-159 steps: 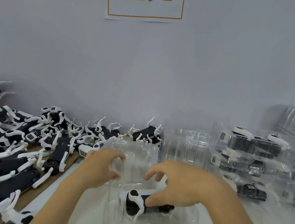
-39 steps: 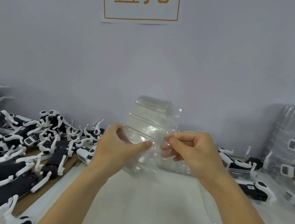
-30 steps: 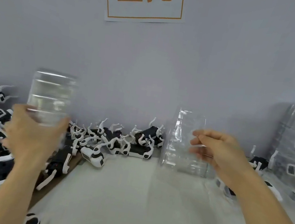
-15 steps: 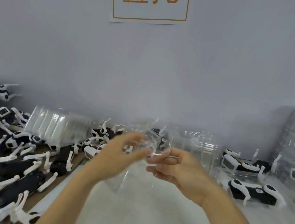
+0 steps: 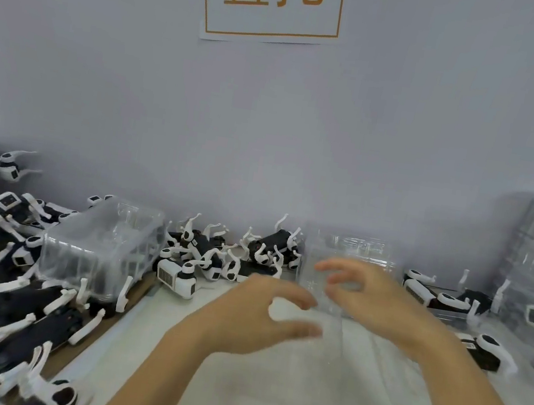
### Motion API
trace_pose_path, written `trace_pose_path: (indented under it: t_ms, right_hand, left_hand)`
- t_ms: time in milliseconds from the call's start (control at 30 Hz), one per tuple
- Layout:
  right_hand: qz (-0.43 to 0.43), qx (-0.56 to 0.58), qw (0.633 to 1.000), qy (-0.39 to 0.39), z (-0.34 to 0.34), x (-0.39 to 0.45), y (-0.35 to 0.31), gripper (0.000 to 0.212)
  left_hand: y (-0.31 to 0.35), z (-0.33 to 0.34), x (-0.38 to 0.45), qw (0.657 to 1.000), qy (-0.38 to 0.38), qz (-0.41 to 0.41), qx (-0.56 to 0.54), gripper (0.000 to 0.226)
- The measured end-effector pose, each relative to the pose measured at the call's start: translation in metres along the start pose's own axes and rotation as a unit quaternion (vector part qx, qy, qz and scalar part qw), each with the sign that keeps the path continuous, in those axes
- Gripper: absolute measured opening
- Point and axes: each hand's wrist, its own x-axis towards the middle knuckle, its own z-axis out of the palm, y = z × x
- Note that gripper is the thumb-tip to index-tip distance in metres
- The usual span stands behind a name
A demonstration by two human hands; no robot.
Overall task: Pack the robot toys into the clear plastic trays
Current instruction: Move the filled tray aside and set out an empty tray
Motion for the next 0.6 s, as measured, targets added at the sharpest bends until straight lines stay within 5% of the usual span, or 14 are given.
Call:
trace_pose_path:
  t_ms: [100, 167, 267, 333, 533, 600]
  right_hand:
    - [0.007, -0.115, 0.986, -0.124, 0.009, -0.004, -0.001, 0.034]
    - [0.014, -0.189, 0.968, -0.163, 0.010, -0.006, -0.002, 0.039]
    - [0.021, -0.202, 0.965, -0.163, 0.008, -0.008, -0.003, 0.044]
    - [0.022, -0.223, 0.959, -0.170, 0.007, -0.008, -0.002, 0.043]
    - [-0.045, -0.189, 0.980, -0.049, 0.033, 0.000, -0.008, 0.025]
    - [-0.063, -0.194, 0.976, -0.075, 0.053, 0.000, -0.014, 0.030]
  left_hand:
    - [-0.022, -0.010, 0.000, 0.981, 0.192, 0.009, -0.030, 0.012]
    - [-0.057, -0.016, -0.003, 0.956, 0.276, -0.077, 0.061, 0.024]
    - [-0.122, -0.012, -0.027, 0.937, 0.204, -0.216, 0.185, 0.052]
    - [-0.149, -0.003, -0.043, 0.947, 0.155, -0.240, 0.150, 0.059]
    - [-0.146, 0.004, -0.038, 0.922, 0.286, -0.247, 0.089, 0.020]
    - [-0.145, 0.005, -0.038, 0.915, 0.296, -0.251, 0.112, 0.018]
